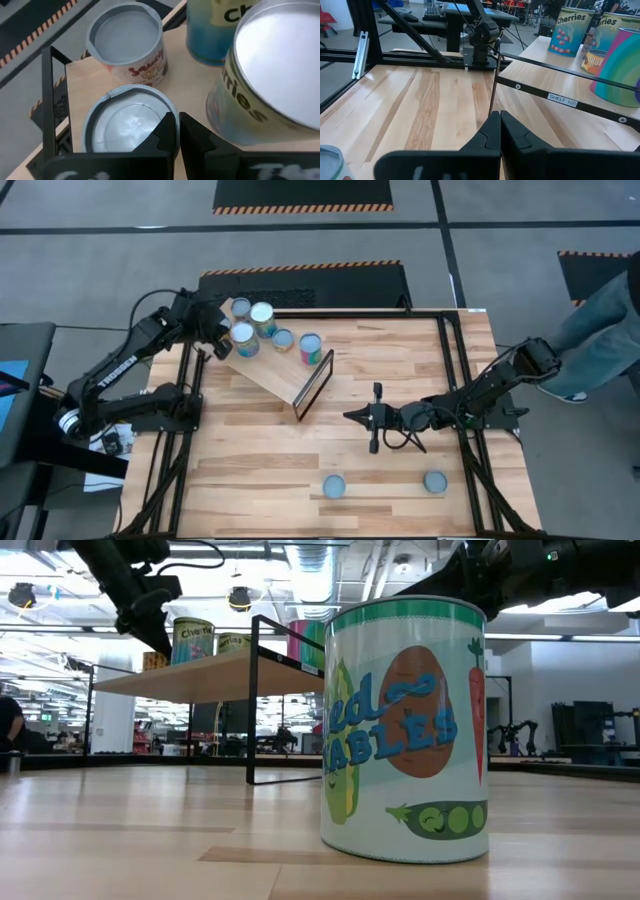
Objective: Pick and place cans onto a shelf
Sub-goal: Put the canned black beans on the shelf
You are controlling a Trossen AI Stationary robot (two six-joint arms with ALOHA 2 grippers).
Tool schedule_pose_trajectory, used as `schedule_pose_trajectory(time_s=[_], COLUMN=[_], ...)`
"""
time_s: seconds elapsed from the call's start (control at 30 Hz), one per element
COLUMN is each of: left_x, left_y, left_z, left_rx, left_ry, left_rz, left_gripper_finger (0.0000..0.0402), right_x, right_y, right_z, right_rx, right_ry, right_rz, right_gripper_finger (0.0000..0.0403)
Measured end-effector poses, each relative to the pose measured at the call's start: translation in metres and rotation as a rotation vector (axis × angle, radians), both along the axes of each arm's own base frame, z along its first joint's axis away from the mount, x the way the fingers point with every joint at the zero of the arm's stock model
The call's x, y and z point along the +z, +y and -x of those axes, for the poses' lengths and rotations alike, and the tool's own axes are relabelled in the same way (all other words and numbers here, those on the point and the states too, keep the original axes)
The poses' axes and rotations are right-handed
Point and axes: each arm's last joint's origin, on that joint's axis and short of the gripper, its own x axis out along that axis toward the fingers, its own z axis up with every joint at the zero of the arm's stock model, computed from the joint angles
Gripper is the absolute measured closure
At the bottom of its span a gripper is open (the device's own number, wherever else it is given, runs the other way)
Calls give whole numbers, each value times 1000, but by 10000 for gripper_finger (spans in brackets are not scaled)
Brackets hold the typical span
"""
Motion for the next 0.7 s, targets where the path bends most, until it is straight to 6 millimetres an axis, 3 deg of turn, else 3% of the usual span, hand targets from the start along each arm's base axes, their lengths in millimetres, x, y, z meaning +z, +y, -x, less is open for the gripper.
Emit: schedule_pose_trajectory(time_s=[0.43, 0.7], left_x=[-1, -1], left_y=[2, 2], left_z=[-1, -1], left_rx=[18, 26], left_ry=[-15, -15], left_rz=[26, 27], left_gripper_finger=[400, 357], right_x=[0, 0], right_y=[0, 0], right_z=[0, 0], right_rx=[-1, -1], right_ry=[0, 0], right_rz=[0, 0], right_gripper_finger=[390, 390])
